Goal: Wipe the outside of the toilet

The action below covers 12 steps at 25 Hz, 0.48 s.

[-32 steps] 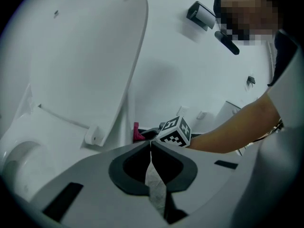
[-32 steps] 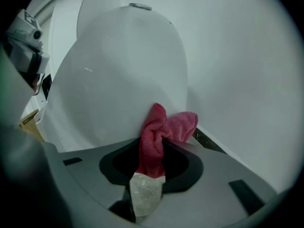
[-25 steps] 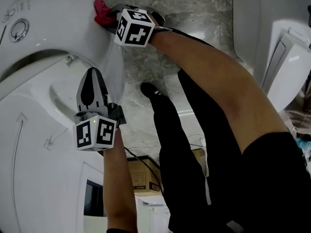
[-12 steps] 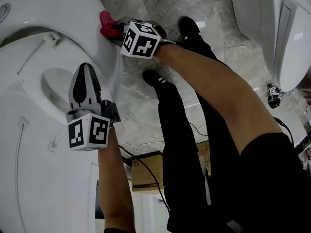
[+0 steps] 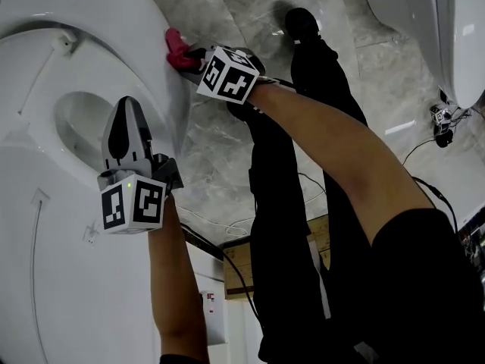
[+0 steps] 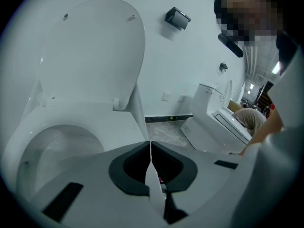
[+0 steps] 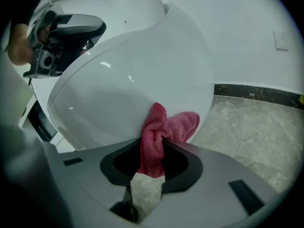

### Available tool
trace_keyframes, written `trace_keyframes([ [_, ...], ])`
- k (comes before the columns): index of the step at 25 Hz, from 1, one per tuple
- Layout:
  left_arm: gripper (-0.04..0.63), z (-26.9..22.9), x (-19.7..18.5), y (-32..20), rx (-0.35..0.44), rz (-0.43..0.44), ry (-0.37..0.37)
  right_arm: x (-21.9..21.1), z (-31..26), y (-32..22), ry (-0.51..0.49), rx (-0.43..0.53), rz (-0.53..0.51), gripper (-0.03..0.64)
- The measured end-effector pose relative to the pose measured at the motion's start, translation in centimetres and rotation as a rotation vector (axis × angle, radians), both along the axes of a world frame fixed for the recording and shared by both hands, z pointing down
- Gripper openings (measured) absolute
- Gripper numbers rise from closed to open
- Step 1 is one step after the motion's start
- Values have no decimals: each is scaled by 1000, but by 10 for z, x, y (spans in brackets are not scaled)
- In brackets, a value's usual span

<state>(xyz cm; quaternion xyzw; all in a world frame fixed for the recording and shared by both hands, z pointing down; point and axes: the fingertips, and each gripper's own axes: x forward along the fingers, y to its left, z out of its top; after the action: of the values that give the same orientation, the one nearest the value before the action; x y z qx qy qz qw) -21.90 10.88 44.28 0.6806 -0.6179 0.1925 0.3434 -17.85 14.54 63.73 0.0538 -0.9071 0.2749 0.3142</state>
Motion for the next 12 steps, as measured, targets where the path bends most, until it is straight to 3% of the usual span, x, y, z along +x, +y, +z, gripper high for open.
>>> trace_keyframes([
  [10, 21, 1, 2, 14, 0, 16, 27, 7, 5, 93, -2, -133, 2, 127],
  [12, 21, 2, 4, 13, -4, 13, 32, 6, 5, 115, 0, -161, -53, 127],
])
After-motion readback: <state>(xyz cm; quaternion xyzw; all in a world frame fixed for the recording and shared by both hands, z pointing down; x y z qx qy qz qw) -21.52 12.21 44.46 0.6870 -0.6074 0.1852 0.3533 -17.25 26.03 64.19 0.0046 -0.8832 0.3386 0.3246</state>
